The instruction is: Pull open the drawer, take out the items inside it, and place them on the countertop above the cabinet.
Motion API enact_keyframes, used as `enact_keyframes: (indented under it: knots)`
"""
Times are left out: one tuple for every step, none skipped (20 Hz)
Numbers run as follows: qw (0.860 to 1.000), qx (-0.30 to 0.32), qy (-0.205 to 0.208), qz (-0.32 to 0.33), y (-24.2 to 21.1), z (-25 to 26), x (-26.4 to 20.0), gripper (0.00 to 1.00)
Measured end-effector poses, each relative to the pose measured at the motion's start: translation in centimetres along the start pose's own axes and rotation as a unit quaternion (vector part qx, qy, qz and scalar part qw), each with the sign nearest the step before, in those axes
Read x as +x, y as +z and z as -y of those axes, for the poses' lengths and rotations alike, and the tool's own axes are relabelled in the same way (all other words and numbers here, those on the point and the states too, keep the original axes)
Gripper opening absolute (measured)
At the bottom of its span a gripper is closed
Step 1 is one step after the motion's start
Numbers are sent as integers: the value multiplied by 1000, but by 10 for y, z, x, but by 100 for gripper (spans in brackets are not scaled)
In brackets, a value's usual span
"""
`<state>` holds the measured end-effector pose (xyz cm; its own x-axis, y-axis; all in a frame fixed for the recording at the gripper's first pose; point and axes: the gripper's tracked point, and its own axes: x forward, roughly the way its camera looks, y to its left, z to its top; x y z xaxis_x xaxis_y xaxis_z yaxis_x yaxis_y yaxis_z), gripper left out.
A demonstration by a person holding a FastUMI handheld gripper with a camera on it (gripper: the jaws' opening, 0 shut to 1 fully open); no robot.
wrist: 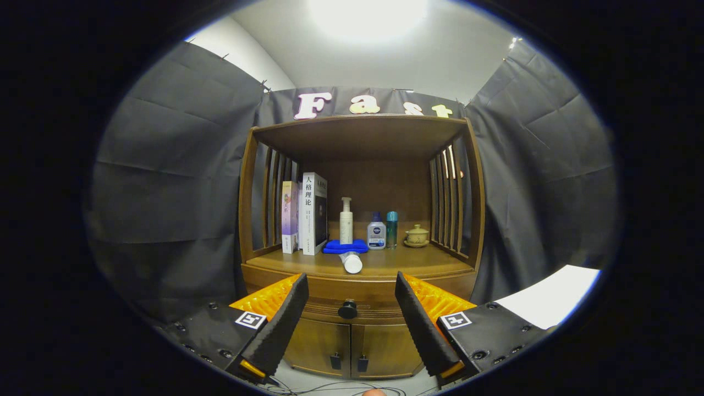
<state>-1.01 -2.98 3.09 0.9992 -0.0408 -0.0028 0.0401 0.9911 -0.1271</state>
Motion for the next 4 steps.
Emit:
enact_keyframes:
  knots:
    - [1000, 0, 1, 0, 0, 0, -1, 99]
    - [1000, 0, 1, 0, 0, 0, -2, 99]
    - [1000, -1, 2, 1, 1, -1, -1, 99]
    - [1000, -1, 2, 1, 1, -1, -1, 99]
